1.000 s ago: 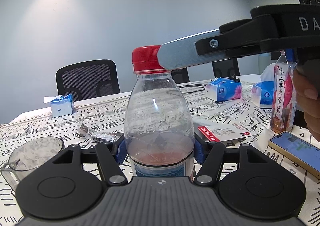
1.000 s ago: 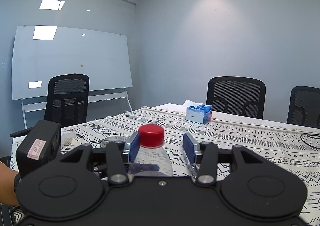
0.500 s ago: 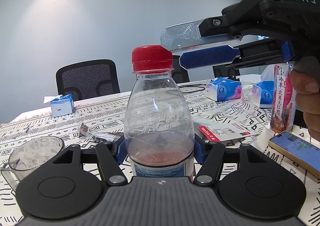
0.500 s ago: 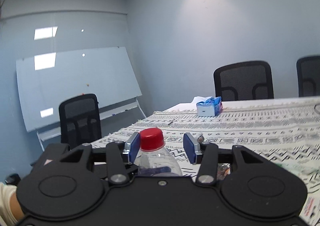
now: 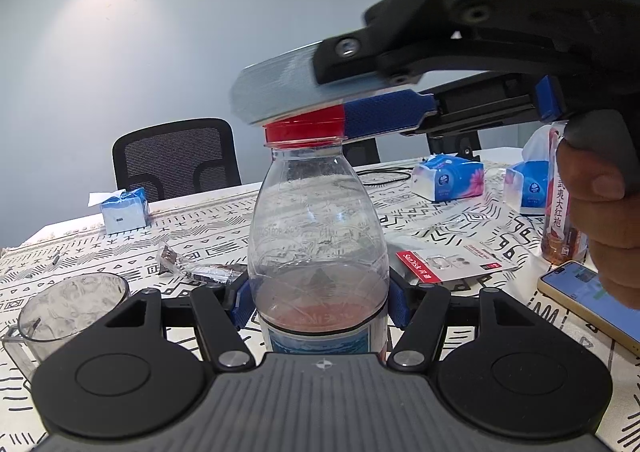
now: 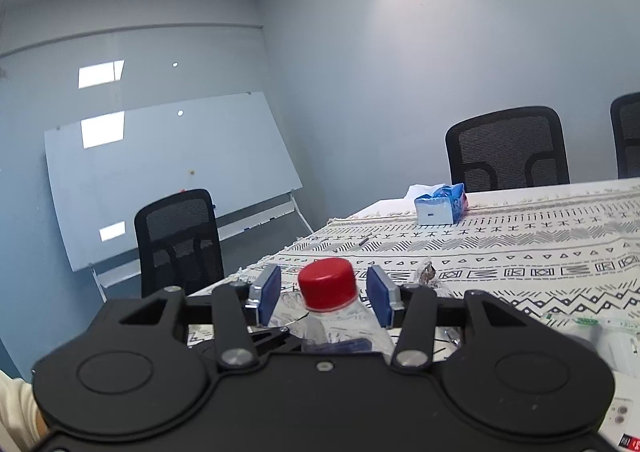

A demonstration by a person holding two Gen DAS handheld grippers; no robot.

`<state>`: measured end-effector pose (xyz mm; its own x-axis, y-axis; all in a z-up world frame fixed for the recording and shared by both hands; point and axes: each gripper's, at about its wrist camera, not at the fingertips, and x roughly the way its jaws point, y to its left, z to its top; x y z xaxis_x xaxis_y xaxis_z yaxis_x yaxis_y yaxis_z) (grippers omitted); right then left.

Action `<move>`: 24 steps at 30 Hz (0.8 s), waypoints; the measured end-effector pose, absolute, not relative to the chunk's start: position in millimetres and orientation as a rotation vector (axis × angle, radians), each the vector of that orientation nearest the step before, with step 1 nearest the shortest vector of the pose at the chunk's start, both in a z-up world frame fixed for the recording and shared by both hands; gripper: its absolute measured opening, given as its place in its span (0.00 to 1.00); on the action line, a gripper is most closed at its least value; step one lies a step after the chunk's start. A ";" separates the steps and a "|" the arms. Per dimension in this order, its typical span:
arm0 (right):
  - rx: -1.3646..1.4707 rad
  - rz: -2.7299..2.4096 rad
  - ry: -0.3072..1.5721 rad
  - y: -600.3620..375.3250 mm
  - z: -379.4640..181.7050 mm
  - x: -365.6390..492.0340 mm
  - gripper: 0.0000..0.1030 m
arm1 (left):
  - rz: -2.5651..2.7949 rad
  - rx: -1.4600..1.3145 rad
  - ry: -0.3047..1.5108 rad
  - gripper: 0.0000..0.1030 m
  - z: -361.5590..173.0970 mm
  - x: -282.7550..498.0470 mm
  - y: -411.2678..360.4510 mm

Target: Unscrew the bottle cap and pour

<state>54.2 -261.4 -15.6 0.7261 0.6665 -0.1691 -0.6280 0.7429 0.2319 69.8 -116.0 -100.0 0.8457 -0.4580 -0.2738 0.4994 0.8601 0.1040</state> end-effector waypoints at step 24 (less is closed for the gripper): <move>-0.035 0.598 0.194 -222.1 -13.9 40.8 0.42 | -0.503 0.177 0.242 0.58 -100.1 69.8 -116.1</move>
